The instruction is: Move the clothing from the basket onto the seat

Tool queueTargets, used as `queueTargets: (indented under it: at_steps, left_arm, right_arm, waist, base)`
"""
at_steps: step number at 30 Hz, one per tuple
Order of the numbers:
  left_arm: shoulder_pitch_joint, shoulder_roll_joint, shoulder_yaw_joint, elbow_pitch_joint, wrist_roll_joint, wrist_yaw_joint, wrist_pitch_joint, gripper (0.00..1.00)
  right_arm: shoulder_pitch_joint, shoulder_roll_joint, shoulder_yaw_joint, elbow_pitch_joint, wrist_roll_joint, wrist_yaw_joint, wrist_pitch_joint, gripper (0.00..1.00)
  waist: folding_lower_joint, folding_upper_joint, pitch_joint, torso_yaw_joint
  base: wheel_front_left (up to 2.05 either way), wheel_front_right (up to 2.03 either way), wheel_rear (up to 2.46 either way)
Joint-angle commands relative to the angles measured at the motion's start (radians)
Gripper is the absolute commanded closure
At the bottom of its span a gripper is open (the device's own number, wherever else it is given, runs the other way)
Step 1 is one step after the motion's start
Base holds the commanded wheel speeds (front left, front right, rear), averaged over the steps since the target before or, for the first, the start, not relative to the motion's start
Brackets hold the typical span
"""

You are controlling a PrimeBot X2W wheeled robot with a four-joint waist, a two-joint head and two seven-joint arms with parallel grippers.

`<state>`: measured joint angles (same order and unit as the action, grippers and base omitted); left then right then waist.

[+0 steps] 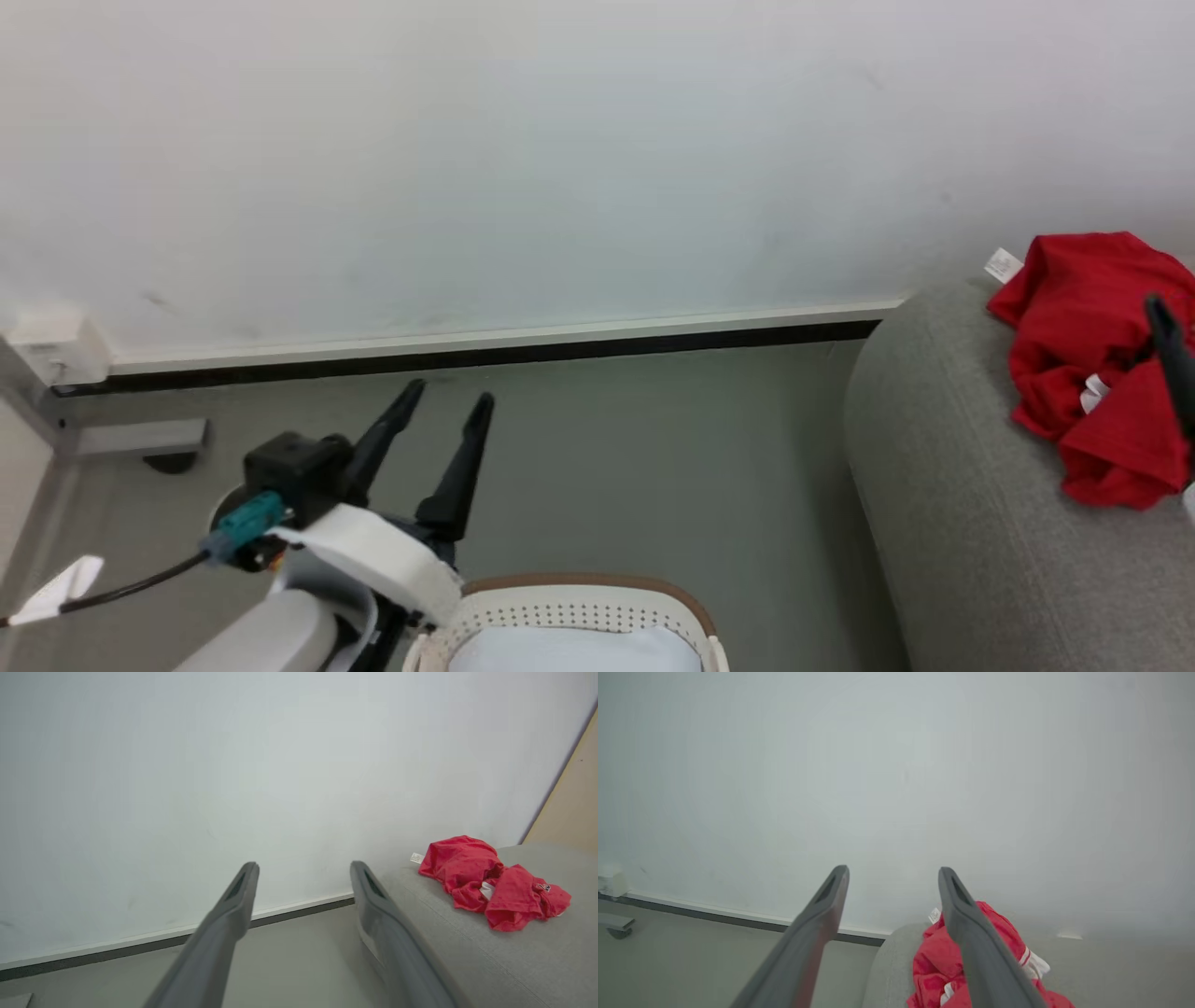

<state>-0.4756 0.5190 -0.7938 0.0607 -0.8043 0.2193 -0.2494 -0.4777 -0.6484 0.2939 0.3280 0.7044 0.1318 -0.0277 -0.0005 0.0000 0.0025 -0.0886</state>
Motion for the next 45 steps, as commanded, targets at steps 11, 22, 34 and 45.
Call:
queueTargets:
  at_steps: [11, 22, 34, 45]
  left_arm:
    - [0.272, -0.027, 0.290, -0.079, 0.086, 0.071, -0.015, 0.00]
    - [0.496, -0.198, 0.518, -0.050, 0.243, -0.030, -0.015, 0.00]
    - [0.515, -0.331, 0.629, 0.029, 0.413, -0.170, -0.015, 0.00]
    - [0.510, -0.383, 0.684, 0.065, 0.483, -0.224, -0.015, 0.00]
  right_arm:
    - [0.326, 0.334, -0.147, -0.189, -0.266, -0.002, -0.116, 0.00]
    - [0.503, 0.510, -0.201, -0.219, -0.398, -0.002, -0.212, 0.00]
    - [0.483, 0.557, -0.190, -0.181, -0.451, -0.002, -0.230, 0.00]
    - [0.477, 0.569, -0.192, -0.174, -0.439, -0.002, -0.235, 0.00]
  waist:
    - [0.0005, 0.0000, -0.027, 0.098]
    - [0.0005, 0.0000, -0.040, 0.104]
    - [0.0005, 0.0000, -0.034, 0.090]
    - [0.0005, 0.0000, -0.028, 0.082]
  base:
    - [0.00, 0.00, 0.00]
    - [0.00, 0.00, 0.00]
    - [0.00, 0.00, 0.00]
    - [0.00, 0.00, 0.00]
